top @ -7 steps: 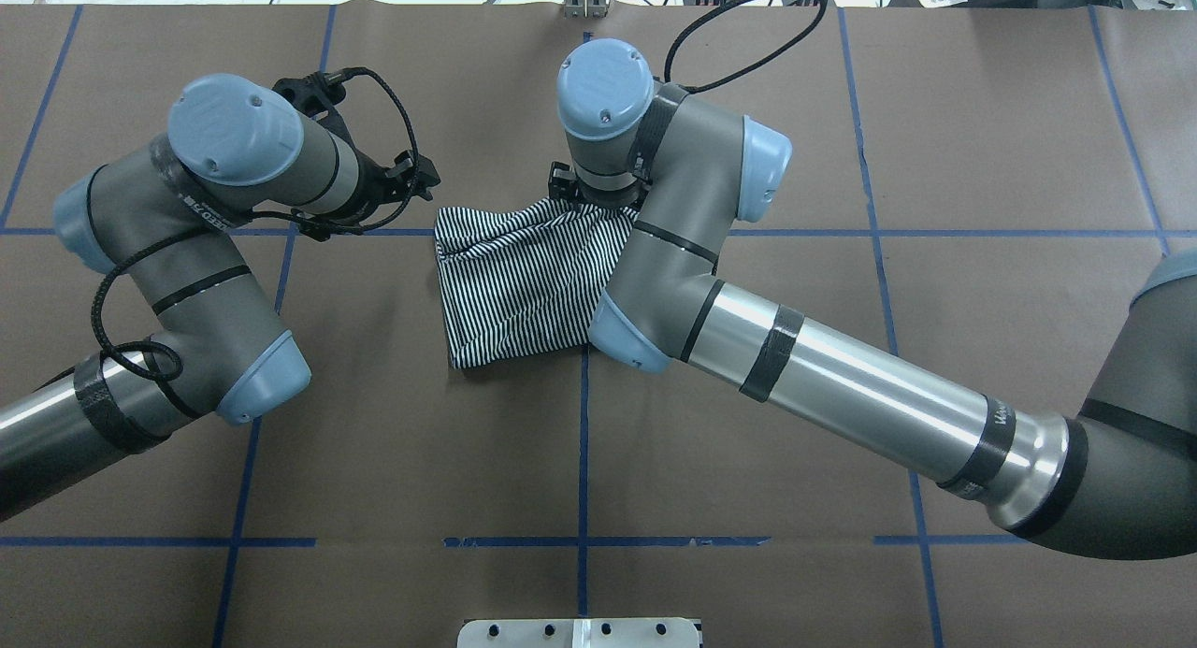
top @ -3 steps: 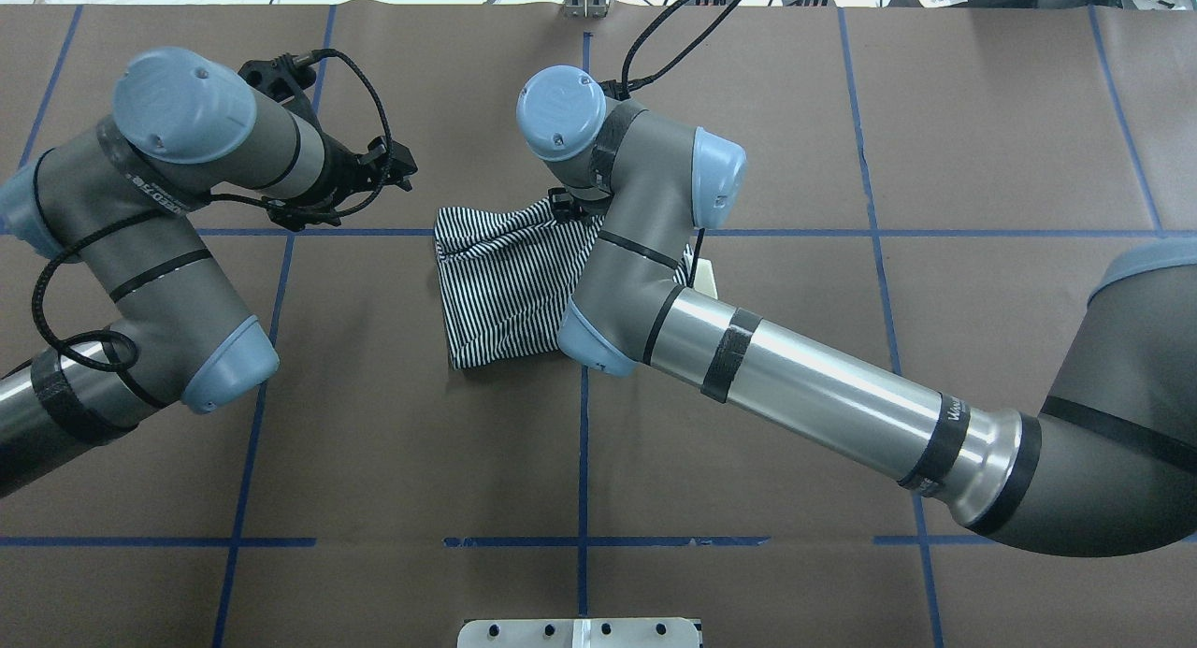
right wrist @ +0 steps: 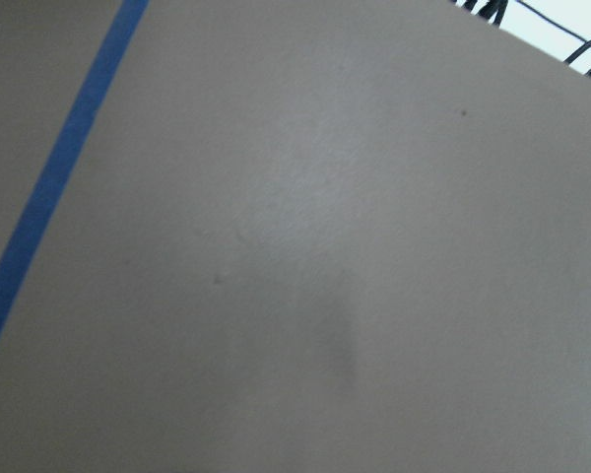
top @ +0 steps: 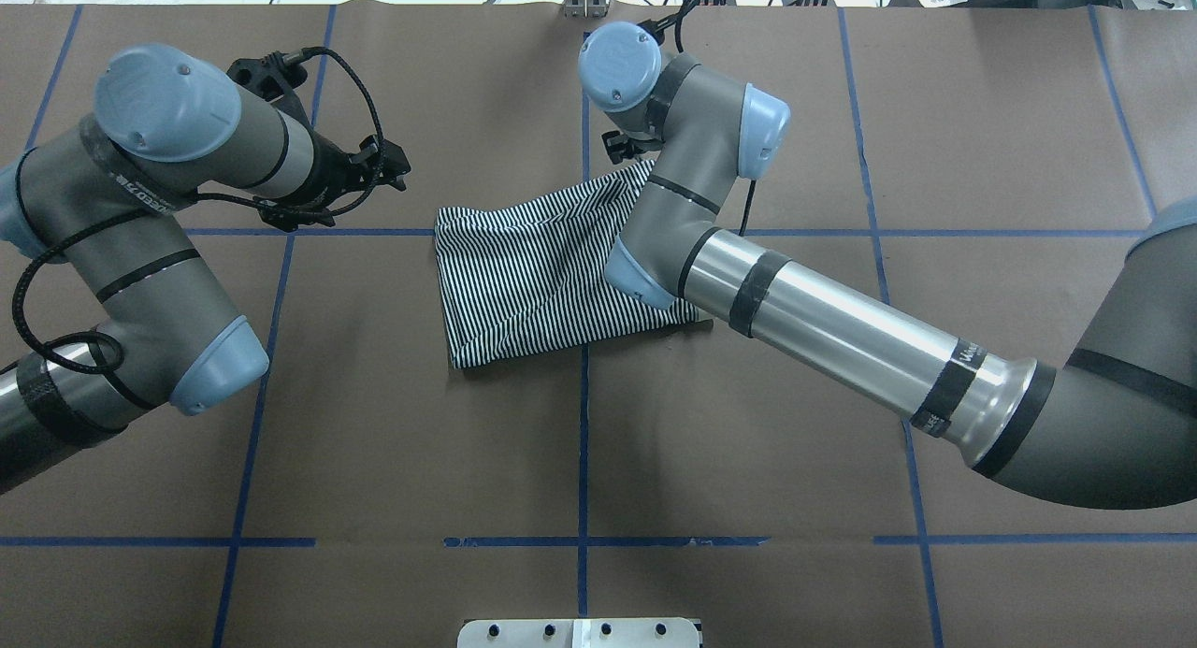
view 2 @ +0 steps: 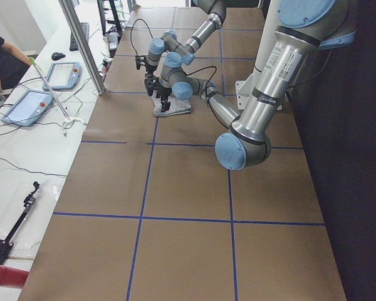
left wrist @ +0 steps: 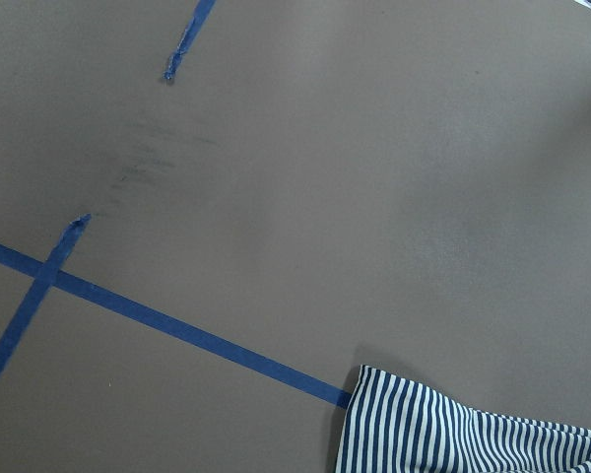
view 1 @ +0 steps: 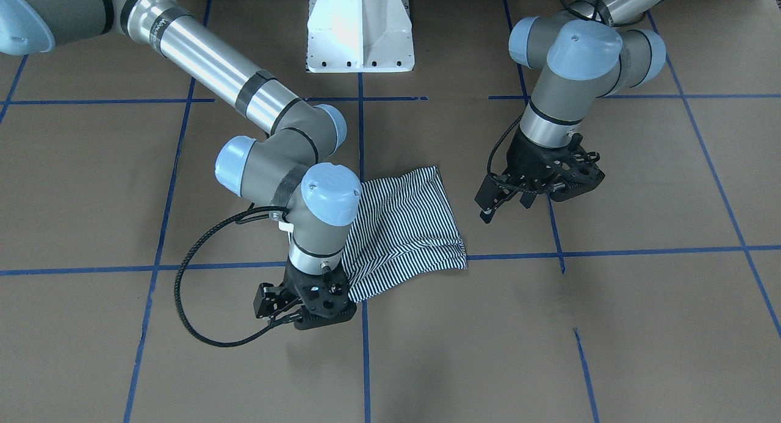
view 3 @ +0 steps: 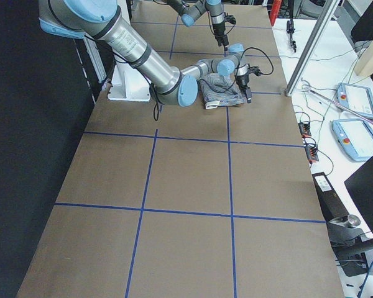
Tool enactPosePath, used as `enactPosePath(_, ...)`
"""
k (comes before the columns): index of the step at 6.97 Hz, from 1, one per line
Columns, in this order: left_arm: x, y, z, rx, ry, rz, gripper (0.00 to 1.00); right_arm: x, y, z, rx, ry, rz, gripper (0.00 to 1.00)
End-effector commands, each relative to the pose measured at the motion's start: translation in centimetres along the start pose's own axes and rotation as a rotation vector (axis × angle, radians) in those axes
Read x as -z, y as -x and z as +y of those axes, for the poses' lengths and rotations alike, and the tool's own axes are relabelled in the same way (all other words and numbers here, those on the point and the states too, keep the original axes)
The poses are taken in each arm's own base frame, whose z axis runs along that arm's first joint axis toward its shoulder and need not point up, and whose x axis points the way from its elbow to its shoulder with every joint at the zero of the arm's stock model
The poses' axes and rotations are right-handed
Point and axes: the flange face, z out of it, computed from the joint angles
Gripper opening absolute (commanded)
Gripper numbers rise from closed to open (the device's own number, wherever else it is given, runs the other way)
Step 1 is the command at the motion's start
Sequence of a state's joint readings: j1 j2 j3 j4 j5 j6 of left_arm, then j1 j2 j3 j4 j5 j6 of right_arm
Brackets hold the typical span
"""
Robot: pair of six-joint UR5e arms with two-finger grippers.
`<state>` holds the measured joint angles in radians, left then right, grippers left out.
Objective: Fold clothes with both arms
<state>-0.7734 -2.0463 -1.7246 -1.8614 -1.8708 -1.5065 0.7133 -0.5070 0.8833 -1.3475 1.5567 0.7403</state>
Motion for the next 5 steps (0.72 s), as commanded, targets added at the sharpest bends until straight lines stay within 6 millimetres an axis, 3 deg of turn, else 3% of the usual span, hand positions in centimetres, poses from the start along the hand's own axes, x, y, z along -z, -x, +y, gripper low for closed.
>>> enactPosePath(1, -2.0, -0.7, 0.6, -0.001, 0.010, -0.017, 1.00, 0.9, -2.2, -2.1, -0.009, -0.017, -0.016, 1.00)
enactPosePath(3, -7.4, -4.4, 2.2, -0.022, 0.043, -0.044, 1.00, 4.2, -5.8, -4.6, -0.074, 0.072, -0.213, 1.00)
enactPosePath(4, -7.7, -4.7, 2.9, -0.026, 0.051, -0.035, 1.00, 5.4, -8.0, -5.7, -0.102, 0.123, -0.292, 1.00)
enactPosePath(5, -8.4, -4.7, 4.3, 0.003, 0.063, -0.032, 0.94, 5.6, -9.6, -5.4, -0.112, 0.137, -0.328, 1.00)
